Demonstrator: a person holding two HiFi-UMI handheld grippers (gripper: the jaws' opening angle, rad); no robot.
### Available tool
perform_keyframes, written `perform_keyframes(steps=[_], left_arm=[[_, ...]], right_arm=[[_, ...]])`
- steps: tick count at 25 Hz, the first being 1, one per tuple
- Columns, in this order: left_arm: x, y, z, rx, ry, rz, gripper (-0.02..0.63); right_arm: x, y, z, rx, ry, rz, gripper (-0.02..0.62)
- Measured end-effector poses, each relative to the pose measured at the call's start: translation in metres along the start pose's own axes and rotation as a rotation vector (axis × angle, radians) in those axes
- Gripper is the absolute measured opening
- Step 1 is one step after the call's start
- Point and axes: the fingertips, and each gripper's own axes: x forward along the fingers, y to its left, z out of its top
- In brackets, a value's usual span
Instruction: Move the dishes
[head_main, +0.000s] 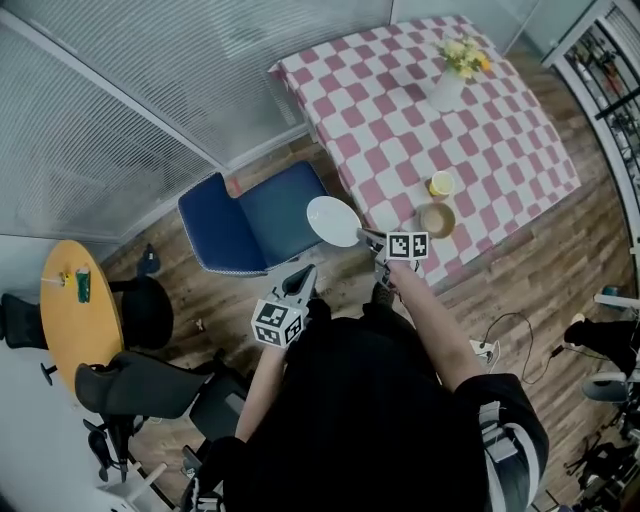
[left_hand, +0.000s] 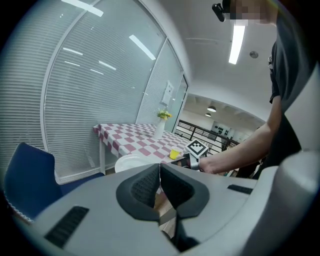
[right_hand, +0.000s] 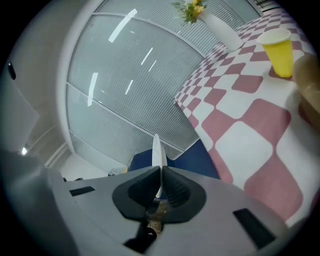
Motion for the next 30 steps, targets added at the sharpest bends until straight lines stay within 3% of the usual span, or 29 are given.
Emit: perform_keyframes(steps=[5,15,23,30], left_arm=[[0.018,-0.042,-0.012,-0.008,0.007,-0.004,0.021],[0.045,-0.087,-0.019,-0.006,0.016,0.018,0.021],[0.075,-0.127,-0.011,0.007,0.016,0.009,0.021],[0.095,-0.152,-0.018,0.012,0.044,-0.002,0.021]], right_arm=[[-0.057,-0.023,0.010,0.034,-0.060,-0.003,0.029],[-0.148,-0.061,0.038,0.060,-0.172,-0.014,0.029],[-0.195,-0.091,0.044,0.091,-0.204,-0.010,0.029],[-0.240,-0.120,0.057,0.147,-0.295,-0.008,0.029]])
